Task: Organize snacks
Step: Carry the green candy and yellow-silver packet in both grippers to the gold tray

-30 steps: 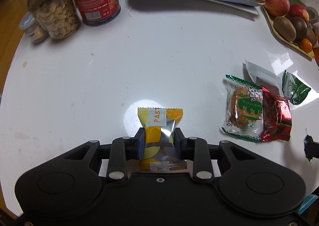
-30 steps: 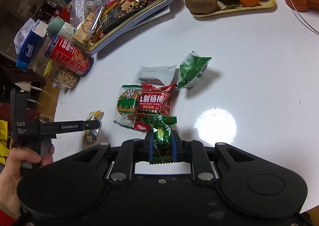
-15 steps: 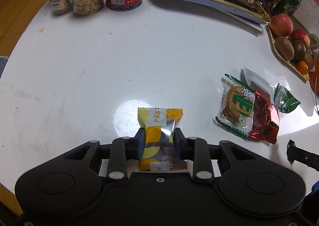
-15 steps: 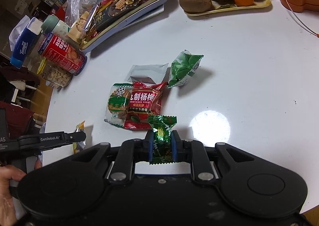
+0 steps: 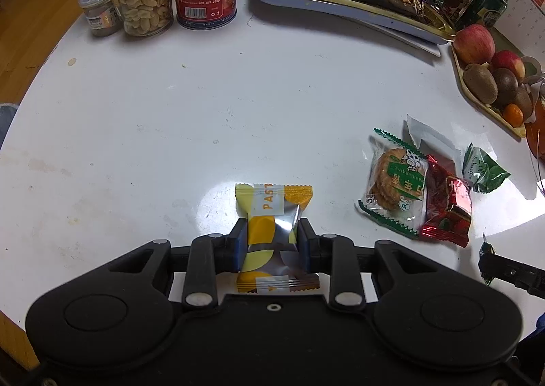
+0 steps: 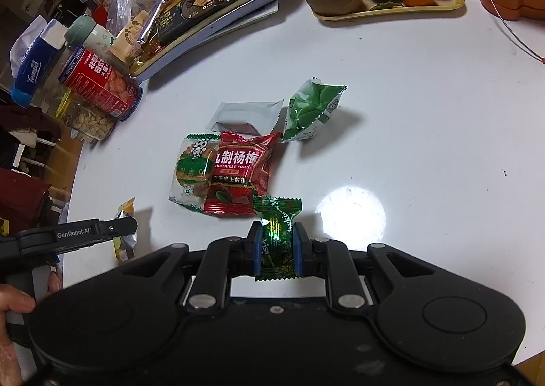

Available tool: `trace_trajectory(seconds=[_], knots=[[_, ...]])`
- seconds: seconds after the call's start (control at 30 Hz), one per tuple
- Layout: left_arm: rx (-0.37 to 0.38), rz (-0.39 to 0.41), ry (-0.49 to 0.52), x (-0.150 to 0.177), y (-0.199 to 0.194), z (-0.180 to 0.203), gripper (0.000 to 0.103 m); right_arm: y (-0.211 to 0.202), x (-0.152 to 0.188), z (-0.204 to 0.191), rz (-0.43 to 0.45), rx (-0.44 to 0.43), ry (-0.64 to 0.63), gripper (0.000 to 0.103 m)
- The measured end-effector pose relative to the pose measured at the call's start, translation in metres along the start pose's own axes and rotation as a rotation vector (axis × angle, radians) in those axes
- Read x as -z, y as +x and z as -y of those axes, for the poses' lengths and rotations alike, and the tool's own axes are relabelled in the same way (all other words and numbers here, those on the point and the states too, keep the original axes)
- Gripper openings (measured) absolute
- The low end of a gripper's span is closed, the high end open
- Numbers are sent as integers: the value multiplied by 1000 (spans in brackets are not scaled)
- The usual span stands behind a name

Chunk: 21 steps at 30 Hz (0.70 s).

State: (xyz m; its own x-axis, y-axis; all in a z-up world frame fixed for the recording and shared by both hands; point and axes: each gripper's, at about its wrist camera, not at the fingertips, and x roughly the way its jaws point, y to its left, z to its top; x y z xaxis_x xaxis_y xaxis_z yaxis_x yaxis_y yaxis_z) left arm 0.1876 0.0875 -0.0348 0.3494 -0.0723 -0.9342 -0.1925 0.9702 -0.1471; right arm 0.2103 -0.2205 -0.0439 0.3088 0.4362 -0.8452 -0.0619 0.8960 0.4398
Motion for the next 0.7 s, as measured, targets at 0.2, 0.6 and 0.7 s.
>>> trace_trajectory(seconds=[0.2,0.6,0.7], knots=[[4,13,4,8,-4,3,38,-3,1,1,13,11,-1,20],[-24,45,50,26,-16,17,38,-27,12,-7,54,9,-47,20],[-42,75,84,28,-24,26,38,-35,16,-10,68,6,-61,20]])
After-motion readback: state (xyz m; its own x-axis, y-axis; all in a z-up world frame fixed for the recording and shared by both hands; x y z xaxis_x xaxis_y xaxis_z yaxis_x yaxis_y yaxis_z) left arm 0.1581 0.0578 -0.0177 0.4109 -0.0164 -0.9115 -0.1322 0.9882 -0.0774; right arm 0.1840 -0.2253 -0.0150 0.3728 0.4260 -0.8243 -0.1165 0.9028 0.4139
